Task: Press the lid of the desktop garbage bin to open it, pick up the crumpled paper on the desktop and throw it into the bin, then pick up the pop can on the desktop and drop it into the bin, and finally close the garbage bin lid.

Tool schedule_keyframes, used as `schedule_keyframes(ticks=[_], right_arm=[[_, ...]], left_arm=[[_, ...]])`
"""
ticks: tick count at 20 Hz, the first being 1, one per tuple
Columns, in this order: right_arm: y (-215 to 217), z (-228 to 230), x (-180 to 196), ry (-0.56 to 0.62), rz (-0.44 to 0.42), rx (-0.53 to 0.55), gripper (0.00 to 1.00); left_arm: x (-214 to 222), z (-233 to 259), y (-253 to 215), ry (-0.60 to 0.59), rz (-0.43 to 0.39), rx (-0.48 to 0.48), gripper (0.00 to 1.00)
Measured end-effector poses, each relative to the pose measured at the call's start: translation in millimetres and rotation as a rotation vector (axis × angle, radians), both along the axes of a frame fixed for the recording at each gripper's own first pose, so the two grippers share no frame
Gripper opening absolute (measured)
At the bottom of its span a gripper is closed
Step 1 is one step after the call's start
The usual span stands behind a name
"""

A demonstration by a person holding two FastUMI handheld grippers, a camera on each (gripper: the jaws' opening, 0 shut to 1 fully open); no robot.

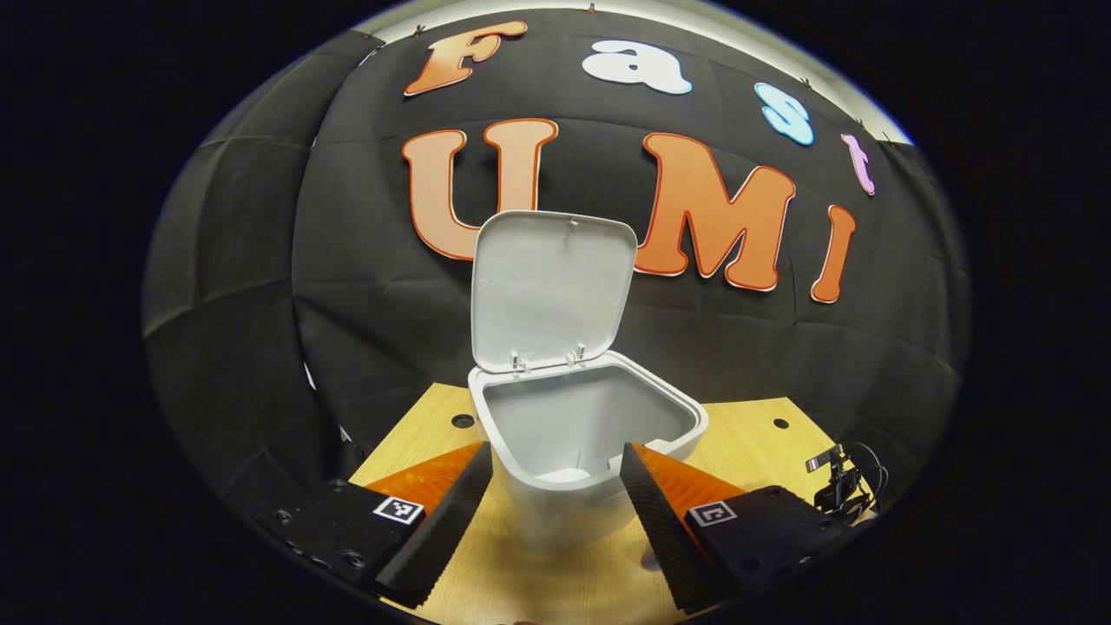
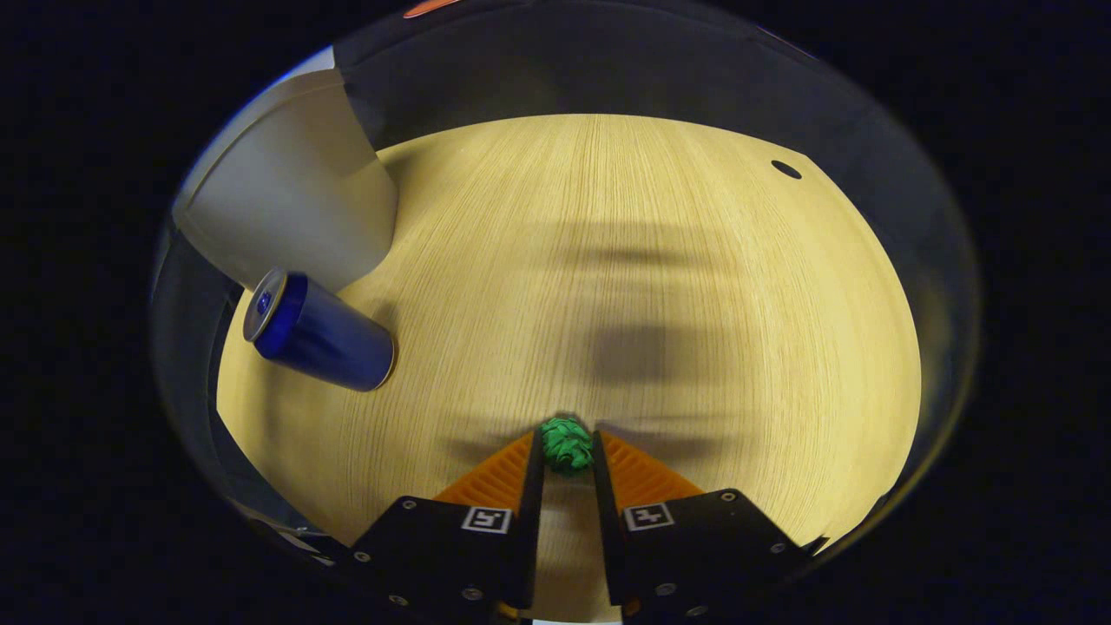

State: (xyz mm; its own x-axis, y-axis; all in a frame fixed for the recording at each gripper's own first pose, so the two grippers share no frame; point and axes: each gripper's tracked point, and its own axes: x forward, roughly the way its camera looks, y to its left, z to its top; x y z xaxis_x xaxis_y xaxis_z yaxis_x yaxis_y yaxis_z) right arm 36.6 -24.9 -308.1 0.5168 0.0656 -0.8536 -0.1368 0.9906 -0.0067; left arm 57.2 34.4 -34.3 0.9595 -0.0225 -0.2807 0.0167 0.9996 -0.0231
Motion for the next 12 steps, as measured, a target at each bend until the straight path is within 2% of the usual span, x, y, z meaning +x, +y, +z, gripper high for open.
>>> schedule_keyframes(ticks=[3,4,8,12], right_arm=[[-2,11,15,0.001,-0.006,-0.001,0.08],[0,13,19,0.018,-0.003,0.008,0.05],[1,42,50,-0.016,-0.01,0.029,0.04],[2,99,92,-0.062,-0.011,0.063,0.04]], left_arm=[[-1,0,1,-0.001,-0.005,0.002,0.95],[-1,-2,0,0.002,-0.005,0.002,0.94],[-2,-5,1,0.008,-0.004,-0.002,0.94],[-2,-3,-1,0.003,-0.007,-0.002,0.94]])
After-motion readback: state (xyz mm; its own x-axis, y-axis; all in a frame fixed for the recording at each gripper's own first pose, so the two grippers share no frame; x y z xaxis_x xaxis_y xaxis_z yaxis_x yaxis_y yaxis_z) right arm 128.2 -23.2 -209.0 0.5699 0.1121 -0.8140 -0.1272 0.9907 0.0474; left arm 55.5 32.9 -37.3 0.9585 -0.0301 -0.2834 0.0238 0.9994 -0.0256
